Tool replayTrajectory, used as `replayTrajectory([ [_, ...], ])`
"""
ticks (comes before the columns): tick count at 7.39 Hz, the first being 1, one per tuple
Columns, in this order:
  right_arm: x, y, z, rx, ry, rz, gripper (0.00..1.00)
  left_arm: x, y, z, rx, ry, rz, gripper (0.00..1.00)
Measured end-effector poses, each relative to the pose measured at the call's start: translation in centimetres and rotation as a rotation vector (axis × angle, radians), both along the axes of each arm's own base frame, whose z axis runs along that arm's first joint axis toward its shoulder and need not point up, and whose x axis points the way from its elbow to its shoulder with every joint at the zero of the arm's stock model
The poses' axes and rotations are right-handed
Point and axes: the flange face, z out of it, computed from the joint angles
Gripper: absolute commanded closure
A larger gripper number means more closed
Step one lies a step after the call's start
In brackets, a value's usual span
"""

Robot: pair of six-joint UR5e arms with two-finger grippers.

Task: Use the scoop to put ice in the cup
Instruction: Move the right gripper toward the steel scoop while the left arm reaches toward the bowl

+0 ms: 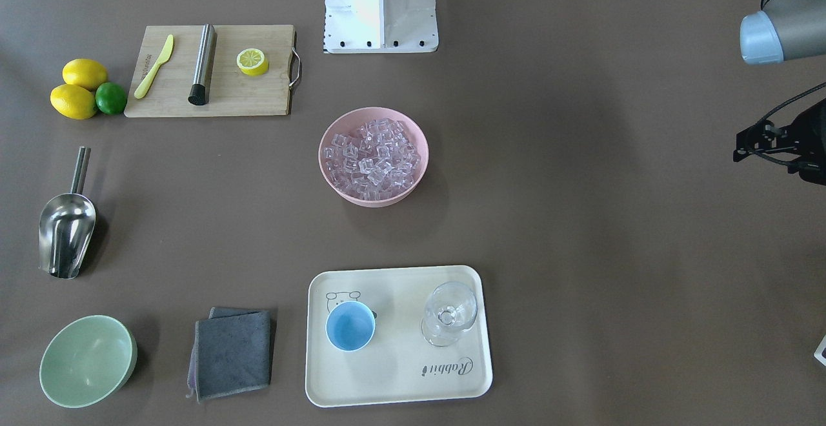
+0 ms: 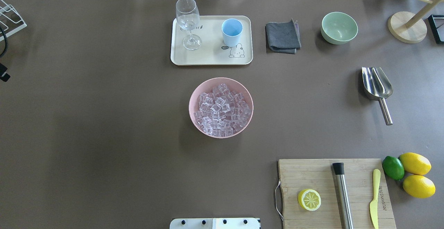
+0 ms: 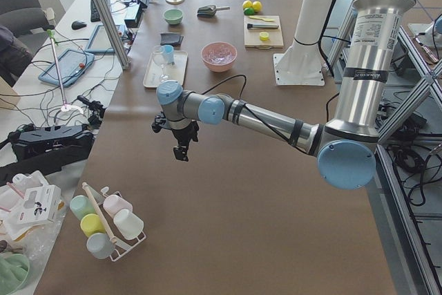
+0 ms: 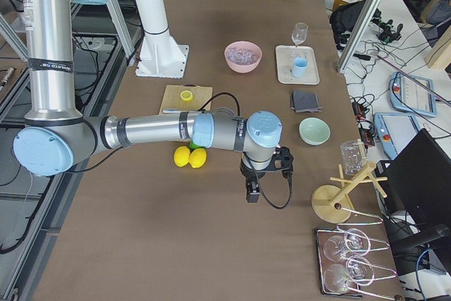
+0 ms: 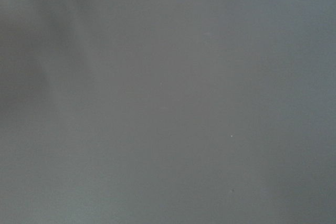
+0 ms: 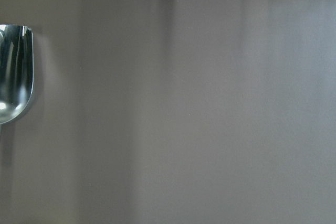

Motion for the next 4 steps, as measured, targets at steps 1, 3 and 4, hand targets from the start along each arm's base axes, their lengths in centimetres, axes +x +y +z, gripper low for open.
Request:
replayTrajectory([
  [1, 0.0, 0.3, 0.2, -0.007, -0.002, 0.003, 0.01, 1.1, 0.6, -1.5, 0.034, 0.012, 0.025, 0.01],
  [3, -0.2, 0.6, -0.2, -0.041, -0.028, 0.045, 0.01, 5.6, 1.9, -4.2, 0.098, 0.038, 0.114, 0.01],
  [4, -0.5, 0.6, -1.5, -0.052, -0.034, 0.08, 0.01, 7.9, 2.5, -5.3, 0.154, 0.064, 0.157, 0.01],
])
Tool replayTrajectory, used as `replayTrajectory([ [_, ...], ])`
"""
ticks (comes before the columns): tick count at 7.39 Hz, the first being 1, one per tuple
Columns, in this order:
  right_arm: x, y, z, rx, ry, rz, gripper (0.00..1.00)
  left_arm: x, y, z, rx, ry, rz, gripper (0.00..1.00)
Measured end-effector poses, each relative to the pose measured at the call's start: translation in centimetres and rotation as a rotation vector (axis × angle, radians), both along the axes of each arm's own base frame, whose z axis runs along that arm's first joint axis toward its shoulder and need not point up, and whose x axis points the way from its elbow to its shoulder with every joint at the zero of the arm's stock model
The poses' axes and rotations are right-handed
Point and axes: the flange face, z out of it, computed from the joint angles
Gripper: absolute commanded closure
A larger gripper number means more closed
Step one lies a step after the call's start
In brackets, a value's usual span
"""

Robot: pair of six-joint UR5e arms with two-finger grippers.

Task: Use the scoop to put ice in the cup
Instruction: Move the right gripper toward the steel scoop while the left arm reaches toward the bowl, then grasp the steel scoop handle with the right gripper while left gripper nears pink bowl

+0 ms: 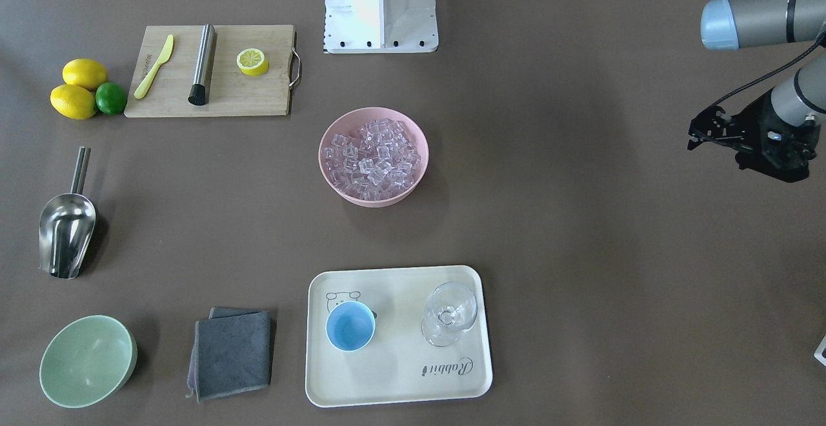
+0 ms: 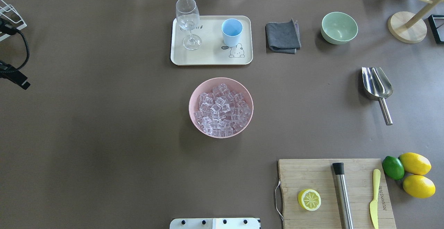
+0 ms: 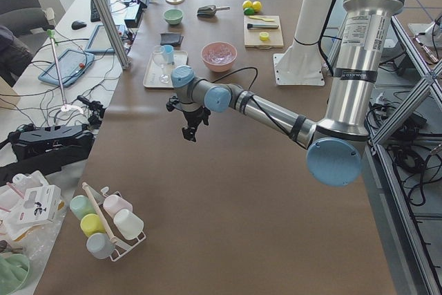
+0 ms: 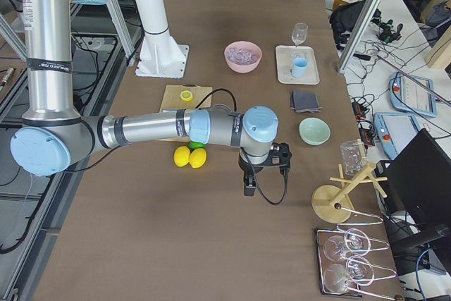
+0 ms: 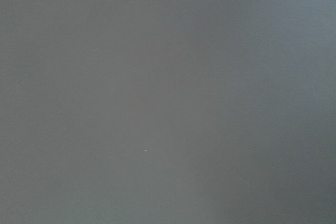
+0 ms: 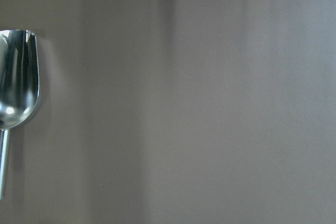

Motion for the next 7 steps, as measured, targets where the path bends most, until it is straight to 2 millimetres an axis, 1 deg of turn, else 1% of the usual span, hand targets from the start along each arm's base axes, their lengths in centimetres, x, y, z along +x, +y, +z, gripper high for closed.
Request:
replayTrajectory([
  [1, -1.0, -0.3, -2.0, -0.003, 0.002, 0.039, 0.01, 1.8, 0.6, -1.2, 0.053, 0.027, 0.038, 0.01],
  [2, -2.9, -0.7, -3.5, 0.003, 0.005, 0.061, 0.01, 4.3, 1.4, -2.8, 0.134, 0.064, 0.105, 0.01],
  [4, -7.5, -1.3, -5.4, -0.015, 0.004, 0.077, 0.02, 8.4, 2.6, -5.4, 0.322, 0.144, 0.234, 0.02],
  [5, -10.1, -1.5, -6.3, -0.035, -0.001, 0.099, 0.04, 10.7, 3.4, -6.7, 0.404, 0.191, 0.281, 0.01],
  [7, -15.0, -1.5, -7.3, -0.055, 0.0, 0.143, 0.04, 14.3, 4.0, -9.1, 0.522, 0.219, 0.313, 0.01],
])
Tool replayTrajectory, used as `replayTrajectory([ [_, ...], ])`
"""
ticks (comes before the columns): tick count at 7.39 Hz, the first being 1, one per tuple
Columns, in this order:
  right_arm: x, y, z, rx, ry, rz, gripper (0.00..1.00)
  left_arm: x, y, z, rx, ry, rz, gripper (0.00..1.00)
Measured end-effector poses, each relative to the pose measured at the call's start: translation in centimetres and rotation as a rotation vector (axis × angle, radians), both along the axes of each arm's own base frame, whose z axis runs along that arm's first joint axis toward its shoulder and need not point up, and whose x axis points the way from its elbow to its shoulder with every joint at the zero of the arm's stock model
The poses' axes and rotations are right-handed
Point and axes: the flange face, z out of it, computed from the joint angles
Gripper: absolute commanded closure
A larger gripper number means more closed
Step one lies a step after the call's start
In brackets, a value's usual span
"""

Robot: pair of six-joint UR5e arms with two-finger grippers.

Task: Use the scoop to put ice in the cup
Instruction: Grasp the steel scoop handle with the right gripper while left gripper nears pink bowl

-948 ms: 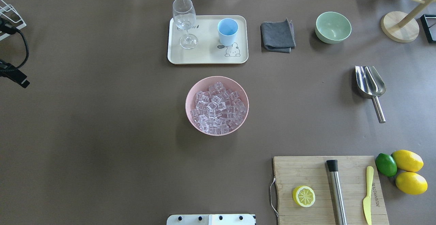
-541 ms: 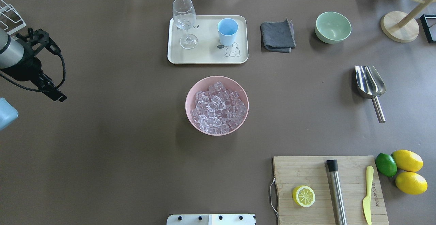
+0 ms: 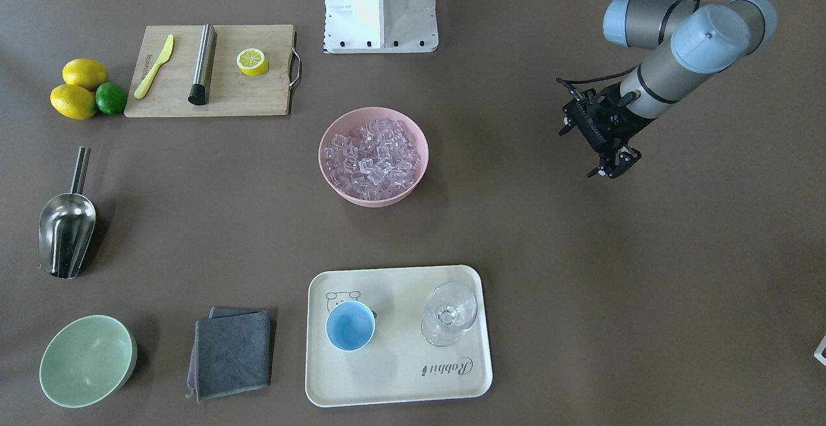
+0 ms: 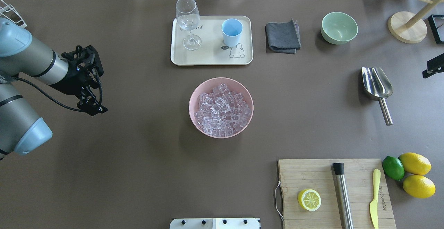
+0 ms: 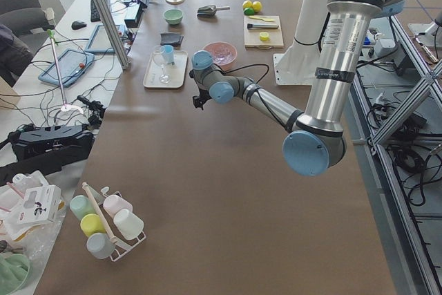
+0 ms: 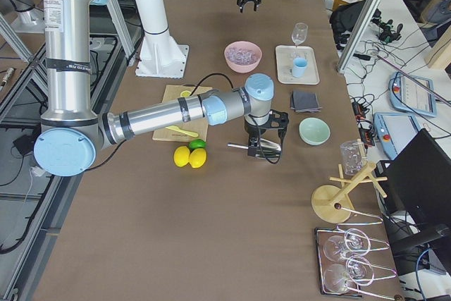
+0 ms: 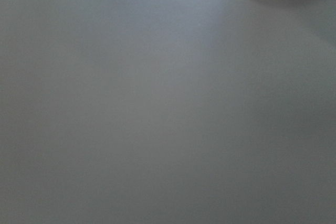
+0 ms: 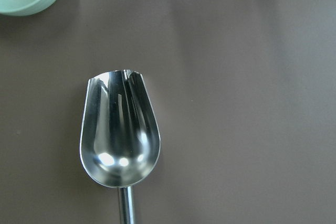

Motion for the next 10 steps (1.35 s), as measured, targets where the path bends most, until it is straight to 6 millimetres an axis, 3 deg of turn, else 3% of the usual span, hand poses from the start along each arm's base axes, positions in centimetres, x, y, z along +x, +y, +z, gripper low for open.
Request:
replayTrajectory([
  [1, -2.3, 0.2, -0.2, -0.004, 0.004, 0.005, 0.04, 1.9, 0.9, -0.8, 0.053, 0.018, 0.012, 0.01],
  [4, -8.1, 1.0, -0.1, 0.035, 0.042, -0.04, 0.05, 5.8, 2.3, -0.1, 0.135, 0.083, 0.054, 0.02],
  [7, -11.1, 1.7, 1.8, 0.063, 0.036, -0.076, 0.06, 10.4, 4.1, -2.5, 0.23, 0.124, 0.061, 0.01],
  [10, -12.5, 2.2, 1.8, 0.05, 0.029, -0.085, 0.14, 12.5, 5.4, -3.7, 0.212, 0.15, 0.05, 0.02],
])
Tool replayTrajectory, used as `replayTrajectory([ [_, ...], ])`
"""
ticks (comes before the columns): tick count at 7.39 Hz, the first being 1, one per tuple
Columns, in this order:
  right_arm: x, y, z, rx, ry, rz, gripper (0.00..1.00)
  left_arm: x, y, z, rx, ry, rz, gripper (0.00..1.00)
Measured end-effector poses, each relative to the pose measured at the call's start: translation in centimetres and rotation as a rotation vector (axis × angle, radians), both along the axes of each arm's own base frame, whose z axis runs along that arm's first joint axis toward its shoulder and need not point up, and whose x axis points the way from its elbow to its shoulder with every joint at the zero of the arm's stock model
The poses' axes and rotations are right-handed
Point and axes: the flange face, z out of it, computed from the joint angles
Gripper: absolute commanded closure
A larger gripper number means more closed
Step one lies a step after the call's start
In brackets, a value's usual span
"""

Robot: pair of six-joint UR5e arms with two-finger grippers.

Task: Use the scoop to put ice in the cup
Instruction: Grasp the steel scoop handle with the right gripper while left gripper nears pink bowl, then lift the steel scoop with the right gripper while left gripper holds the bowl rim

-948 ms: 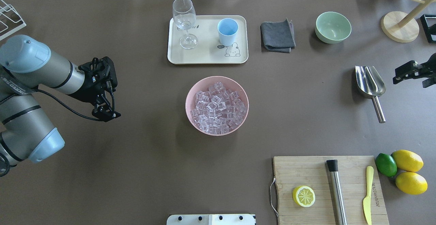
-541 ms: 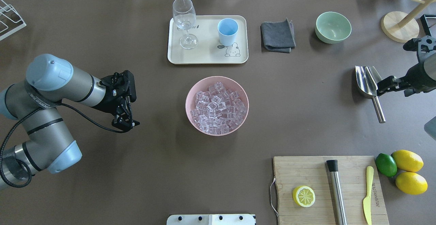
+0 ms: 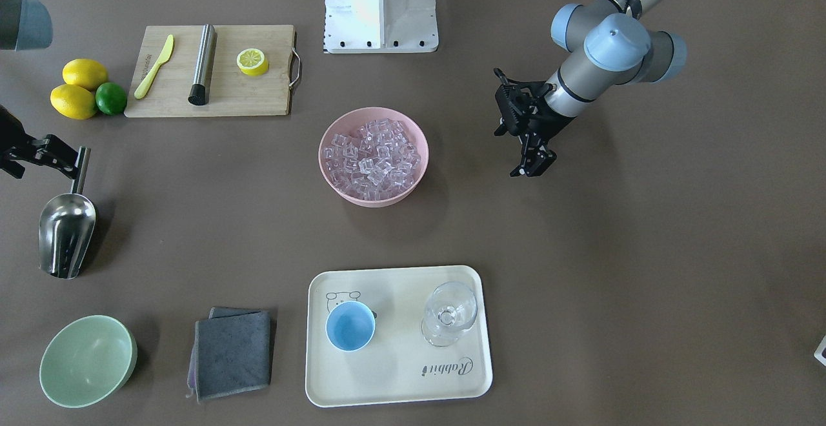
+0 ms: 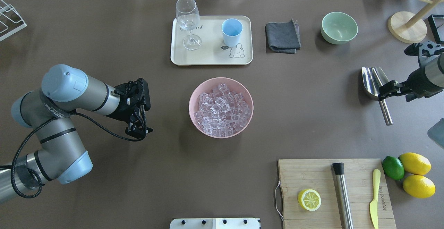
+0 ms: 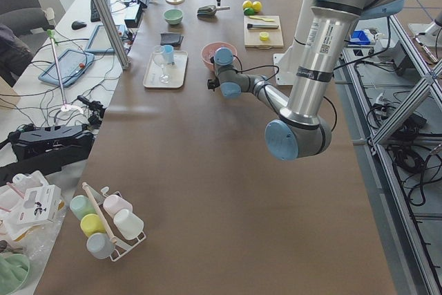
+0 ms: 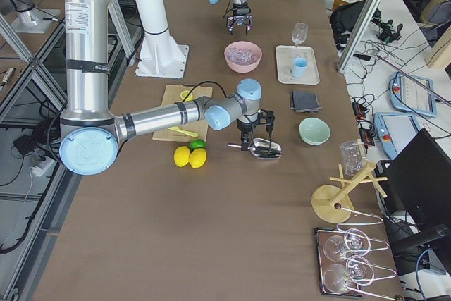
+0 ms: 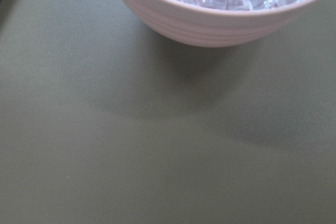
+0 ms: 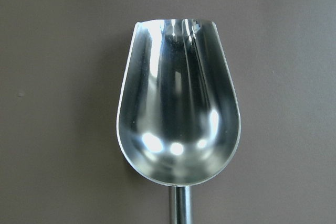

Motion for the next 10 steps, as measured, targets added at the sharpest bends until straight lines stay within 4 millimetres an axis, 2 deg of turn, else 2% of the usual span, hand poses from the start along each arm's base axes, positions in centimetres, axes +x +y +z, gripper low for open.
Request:
replayTrajectory([
  [3, -1.0, 0.7, 0.7, -0.013, 0.008, -0.025, 0.18, 0.0, 0.6, -1.0, 0.049, 0.091, 0.003, 0.02],
  [4, -1.2, 0.9, 1.2, -0.018, 0.014, -0.033, 0.22, 0.2, 1.0, -1.0, 0.062, 0.107, 0.011, 0.02],
  [8, -2.2, 1.8, 1.9, -0.029, 0.018, -0.06, 0.23, 3.4, 2.0, -1.9, 0.093, 0.149, 0.054, 0.02],
  [10, -2.3, 2.4, 2.5, -0.02, 0.011, -0.071, 0.35, 4.9, 1.2, -2.8, 0.13, 0.156, 0.066, 0.02],
])
